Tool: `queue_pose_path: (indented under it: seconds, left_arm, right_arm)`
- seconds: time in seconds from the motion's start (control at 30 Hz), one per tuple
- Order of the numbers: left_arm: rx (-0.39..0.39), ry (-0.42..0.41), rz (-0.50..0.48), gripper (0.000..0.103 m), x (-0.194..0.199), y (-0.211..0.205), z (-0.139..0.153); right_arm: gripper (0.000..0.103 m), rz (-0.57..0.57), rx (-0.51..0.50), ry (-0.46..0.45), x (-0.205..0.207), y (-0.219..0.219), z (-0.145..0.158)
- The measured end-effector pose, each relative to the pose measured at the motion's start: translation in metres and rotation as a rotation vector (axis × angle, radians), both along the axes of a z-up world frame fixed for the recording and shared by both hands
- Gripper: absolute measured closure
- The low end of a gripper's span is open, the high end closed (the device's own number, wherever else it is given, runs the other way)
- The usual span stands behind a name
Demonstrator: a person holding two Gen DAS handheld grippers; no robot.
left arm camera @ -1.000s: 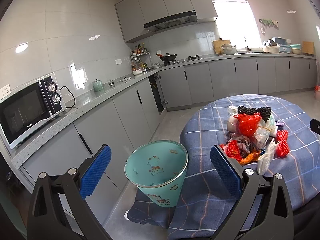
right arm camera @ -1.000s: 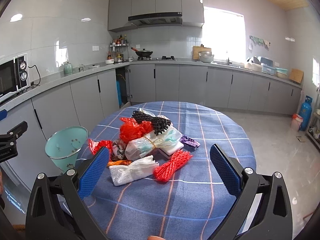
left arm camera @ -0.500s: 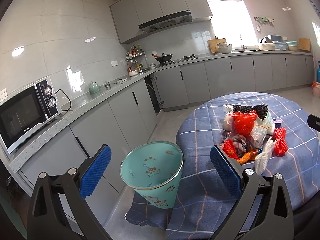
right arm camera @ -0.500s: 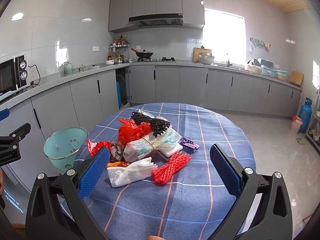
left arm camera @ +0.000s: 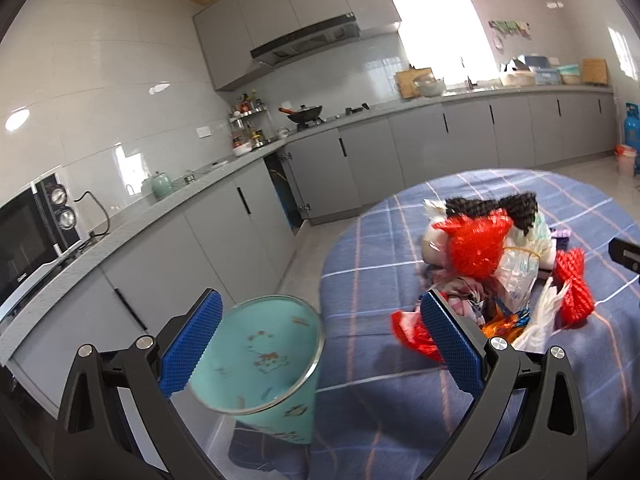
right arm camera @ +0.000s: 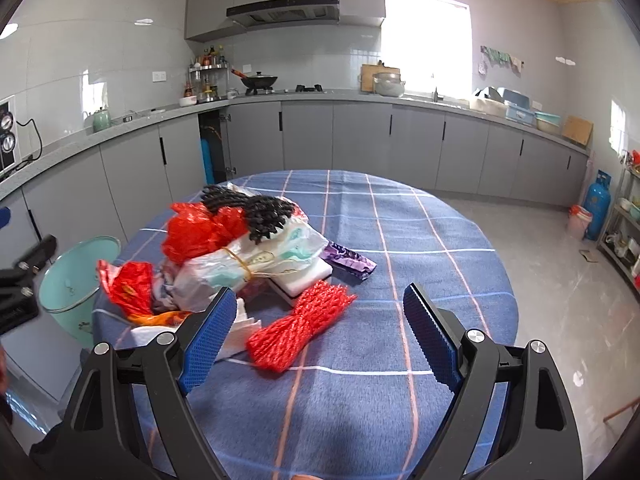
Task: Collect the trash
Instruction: 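Grasp the red mesh net with the right tool while the left tool grasps a red bag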
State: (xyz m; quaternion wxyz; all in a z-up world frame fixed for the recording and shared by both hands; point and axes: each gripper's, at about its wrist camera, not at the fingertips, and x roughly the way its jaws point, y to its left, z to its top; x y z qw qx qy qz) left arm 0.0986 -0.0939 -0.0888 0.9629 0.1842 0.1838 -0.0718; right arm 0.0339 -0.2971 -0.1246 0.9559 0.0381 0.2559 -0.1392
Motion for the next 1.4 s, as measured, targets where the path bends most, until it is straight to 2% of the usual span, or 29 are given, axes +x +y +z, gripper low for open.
queue_pose_path:
  seconds: [0.13, 0.33, 0.4, 0.5, 0.53, 0.57, 0.6, 0.63, 0.67, 0.8, 0.87, 0.93, 0.97, 1.17, 1.4]
  left_arm:
    - [0.021, 0.069, -0.019, 0.005, 0.022, -0.021, -0.027]
    - [0.017, 0.153, -0.048, 0.006, 0.041, -0.037, -0.051]
    - [0.007, 0.19, -0.076, 0.02, 0.044, -0.041, -0.059]
    - [0.003, 0.221, -0.108, 0.045, 0.044, -0.045, -0.064]
    - [0.002, 0.229, -0.127, 0.066, 0.043, -0.046, -0.066]
    - [0.003, 0.236, -0.135, 0.077, 0.043, -0.047, -0.066]
    - [0.0, 0.239, -0.14, 0.081, 0.044, -0.046, -0.067]
    - [-0.004, 0.241, -0.148, 0.092, 0.045, -0.045, -0.068]
    - [-0.003, 0.241, -0.151, 0.096, 0.046, -0.045, -0.068]
    - [-0.018, 0.235, -0.163, 0.097, 0.045, -0.04, -0.064]
    - [-0.027, 0.228, -0.174, 0.098, 0.043, -0.037, -0.062]
    - [-0.03, 0.221, -0.178, 0.098, 0.042, -0.037, -0.06]
    - [-0.029, 0.217, -0.179, 0.098, 0.041, -0.036, -0.058]
    - [-0.022, 0.136, -0.17, 0.099, 0.028, -0.032, -0.038]
    - [-0.04, 0.083, -0.148, 0.099, 0.022, -0.019, -0.014]
  right_arm:
    - [0.018, -0.01, 0.011, 0.018, 0.009, -0.006, -0.012]
    - [0.019, -0.012, 0.037, 0.038, 0.021, -0.011, -0.024]
    - [0.025, -0.008, 0.051, 0.049, 0.026, -0.014, -0.028]
    - [0.033, -0.005, 0.074, 0.069, 0.032, -0.02, -0.034]
    - [0.035, -0.004, 0.08, 0.076, 0.035, -0.021, -0.035]
    - [0.036, -0.003, 0.085, 0.082, 0.037, -0.022, -0.037]
    - [0.039, -0.001, 0.091, 0.087, 0.039, -0.022, -0.039]
    - [0.043, 0.002, 0.101, 0.098, 0.042, -0.022, -0.042]
    - [0.044, 0.005, 0.111, 0.11, 0.045, -0.022, -0.045]
    - [0.052, 0.019, 0.161, 0.16, 0.053, -0.023, -0.057]
    - [0.062, 0.038, 0.196, 0.184, 0.056, -0.024, -0.063]
    - [0.084, 0.057, 0.21, 0.191, 0.055, -0.024, -0.065]
    - [0.089, 0.062, 0.205, 0.188, 0.054, -0.023, -0.063]
    - [0.092, 0.061, 0.182, 0.144, 0.044, -0.026, -0.048]
    - [0.092, 0.056, 0.095, 0.055, 0.028, -0.024, -0.018]
